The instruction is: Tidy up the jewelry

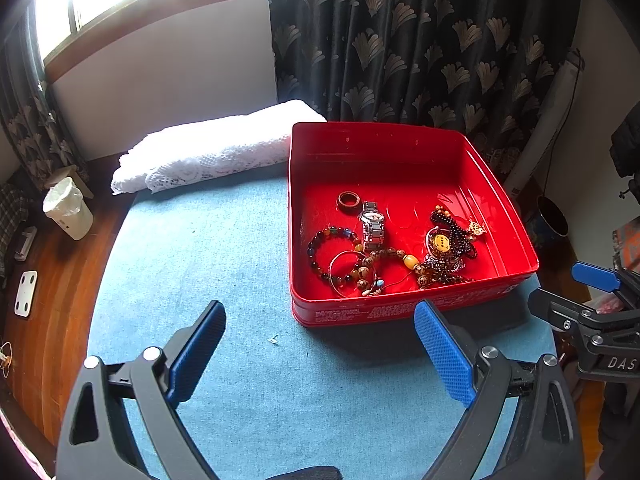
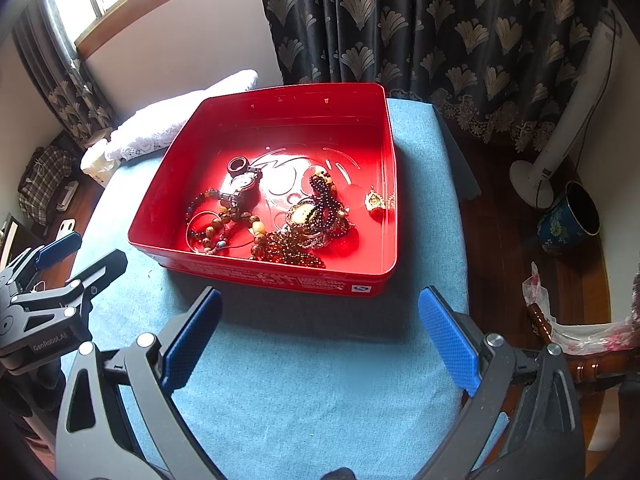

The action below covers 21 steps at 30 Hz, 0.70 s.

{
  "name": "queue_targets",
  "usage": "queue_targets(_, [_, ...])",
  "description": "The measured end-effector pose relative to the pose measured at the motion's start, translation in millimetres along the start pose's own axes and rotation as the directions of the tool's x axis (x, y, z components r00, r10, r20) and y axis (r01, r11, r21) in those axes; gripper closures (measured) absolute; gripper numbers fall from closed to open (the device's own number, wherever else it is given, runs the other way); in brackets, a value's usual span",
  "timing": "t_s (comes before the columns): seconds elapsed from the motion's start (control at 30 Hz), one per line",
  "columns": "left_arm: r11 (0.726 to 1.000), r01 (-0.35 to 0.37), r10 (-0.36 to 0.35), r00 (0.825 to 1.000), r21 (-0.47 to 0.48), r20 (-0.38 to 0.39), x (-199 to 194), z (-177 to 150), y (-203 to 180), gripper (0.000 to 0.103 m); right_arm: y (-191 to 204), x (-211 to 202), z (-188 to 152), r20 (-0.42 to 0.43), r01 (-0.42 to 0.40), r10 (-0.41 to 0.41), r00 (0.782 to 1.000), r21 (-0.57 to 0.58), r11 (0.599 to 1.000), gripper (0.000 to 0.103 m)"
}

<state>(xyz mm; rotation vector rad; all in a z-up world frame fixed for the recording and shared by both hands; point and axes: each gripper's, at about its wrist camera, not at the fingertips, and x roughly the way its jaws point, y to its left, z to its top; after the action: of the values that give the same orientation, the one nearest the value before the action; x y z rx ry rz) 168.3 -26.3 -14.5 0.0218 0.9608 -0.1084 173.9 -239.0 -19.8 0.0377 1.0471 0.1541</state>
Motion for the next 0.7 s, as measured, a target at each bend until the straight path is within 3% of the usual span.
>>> queue_targets(0.7, [1.0,0.002,-0.002,1.0,0.001,0.003,-0.9,0.0,-1.4,0.01,1.5,-0.3,0.3,-0.002,0.002,-0.002,1.0,0.001,1.0,0.007])
